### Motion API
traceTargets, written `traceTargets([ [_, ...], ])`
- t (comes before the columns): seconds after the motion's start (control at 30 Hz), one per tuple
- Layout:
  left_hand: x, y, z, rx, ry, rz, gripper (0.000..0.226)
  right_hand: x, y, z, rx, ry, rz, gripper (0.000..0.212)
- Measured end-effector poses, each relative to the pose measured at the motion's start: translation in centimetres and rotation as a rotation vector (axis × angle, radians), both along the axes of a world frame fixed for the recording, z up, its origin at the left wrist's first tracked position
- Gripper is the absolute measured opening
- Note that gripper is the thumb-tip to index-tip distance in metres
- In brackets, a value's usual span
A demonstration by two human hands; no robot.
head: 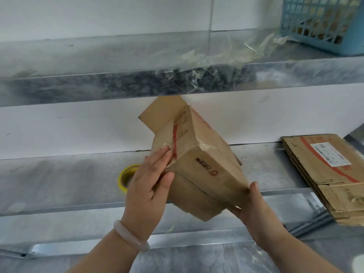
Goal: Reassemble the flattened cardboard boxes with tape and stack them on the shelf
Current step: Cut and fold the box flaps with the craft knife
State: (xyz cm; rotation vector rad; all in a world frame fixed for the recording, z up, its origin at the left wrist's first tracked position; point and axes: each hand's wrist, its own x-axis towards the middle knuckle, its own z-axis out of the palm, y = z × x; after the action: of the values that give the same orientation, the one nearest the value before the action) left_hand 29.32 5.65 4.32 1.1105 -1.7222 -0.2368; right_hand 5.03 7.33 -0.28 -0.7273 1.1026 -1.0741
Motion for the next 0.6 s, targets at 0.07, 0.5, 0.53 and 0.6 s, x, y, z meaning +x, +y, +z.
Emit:
traceTargets([
  [0.07,-0.4,0.9,-1.0,0.088,0.104,-0.012,0.044,0.3,0.8,1.3,-0.146,0.057,-0.005,0.058],
  [0.5,0.8,0.1,-5.9,1.115,0.638,0.006,0.023,2.2,-2.1,3.3,-1.014,1.422,0.041,0.070],
  [0.53,1.3,-0.1,-6.4,1.193,0.593,-0.008,0.022,2.6,-2.6,3.6,-1.054,1.494,0.083,0.069],
  [0.6,2.1,-0.4,-7.4,1.279,0.477,-0.031,0.019,3.3,-3.6,3.9,-1.112,1.598,0.160,0.067],
])
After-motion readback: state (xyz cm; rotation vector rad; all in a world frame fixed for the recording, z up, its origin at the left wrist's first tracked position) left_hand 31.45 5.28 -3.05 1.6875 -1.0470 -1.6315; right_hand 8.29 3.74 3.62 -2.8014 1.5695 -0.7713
